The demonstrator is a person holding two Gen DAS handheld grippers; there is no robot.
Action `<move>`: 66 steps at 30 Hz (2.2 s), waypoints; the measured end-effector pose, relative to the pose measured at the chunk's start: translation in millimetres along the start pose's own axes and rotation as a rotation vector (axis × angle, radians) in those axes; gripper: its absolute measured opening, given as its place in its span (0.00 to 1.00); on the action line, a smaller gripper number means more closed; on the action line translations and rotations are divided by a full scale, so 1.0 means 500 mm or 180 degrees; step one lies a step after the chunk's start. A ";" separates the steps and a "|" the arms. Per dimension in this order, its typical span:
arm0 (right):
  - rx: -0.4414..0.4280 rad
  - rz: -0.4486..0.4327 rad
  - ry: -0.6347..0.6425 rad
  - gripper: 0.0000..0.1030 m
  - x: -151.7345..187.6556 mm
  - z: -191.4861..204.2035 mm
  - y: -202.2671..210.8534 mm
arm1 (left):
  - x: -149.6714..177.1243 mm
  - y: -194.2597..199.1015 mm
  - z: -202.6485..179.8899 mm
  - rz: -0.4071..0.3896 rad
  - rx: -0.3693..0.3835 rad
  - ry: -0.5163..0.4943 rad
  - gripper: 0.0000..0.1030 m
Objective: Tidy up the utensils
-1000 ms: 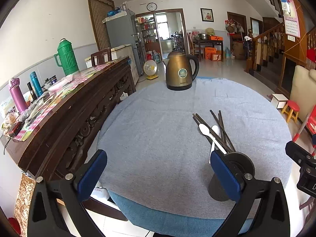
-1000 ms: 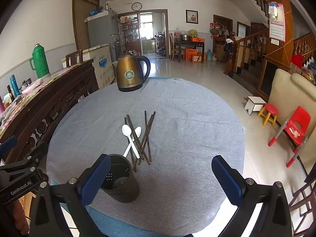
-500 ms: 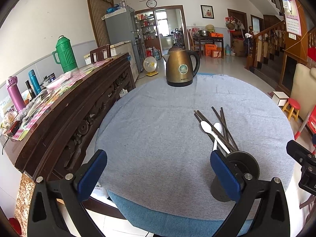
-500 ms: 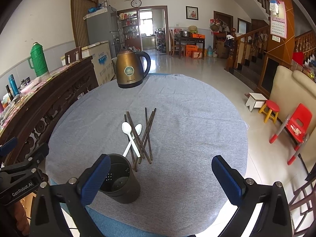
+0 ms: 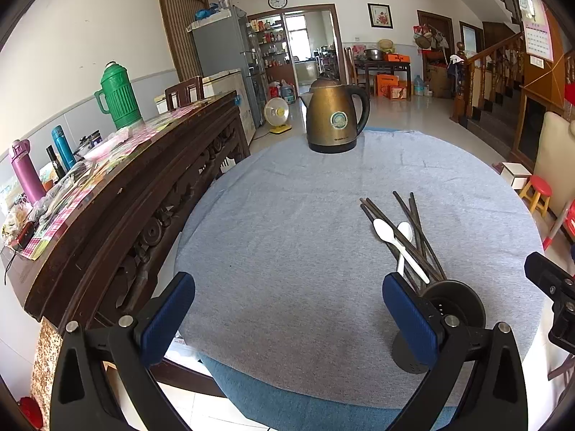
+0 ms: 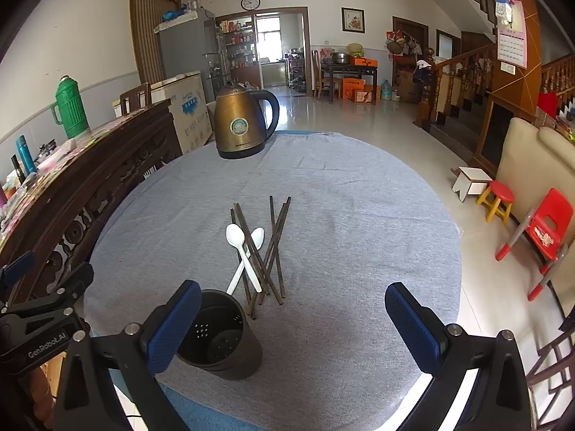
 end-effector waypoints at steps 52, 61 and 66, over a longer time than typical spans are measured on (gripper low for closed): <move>-0.0864 0.1600 0.0110 0.07 -0.224 0.109 -0.735 | -0.185 -0.544 0.001 0.1622 0.1173 0.0808 0.51; -0.1201 0.1190 -0.0347 0.07 -0.239 -0.006 -0.651 | -0.227 -0.643 -0.120 0.1866 0.1152 0.0775 0.50; -0.1268 0.1028 -0.0539 0.07 -0.233 -0.083 -0.587 | -0.209 -0.698 -0.162 0.2102 0.0918 0.0714 0.50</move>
Point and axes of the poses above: each gripper's, at about its wrist camera, not at the fingertips, and y roughly against the way its jaws point, z to its left, x to its underside, the point moved 1 cm from there along -y, roughly the way its jaws point, and after that the axes turned 5 degrees about x, right-handed, at the moved point
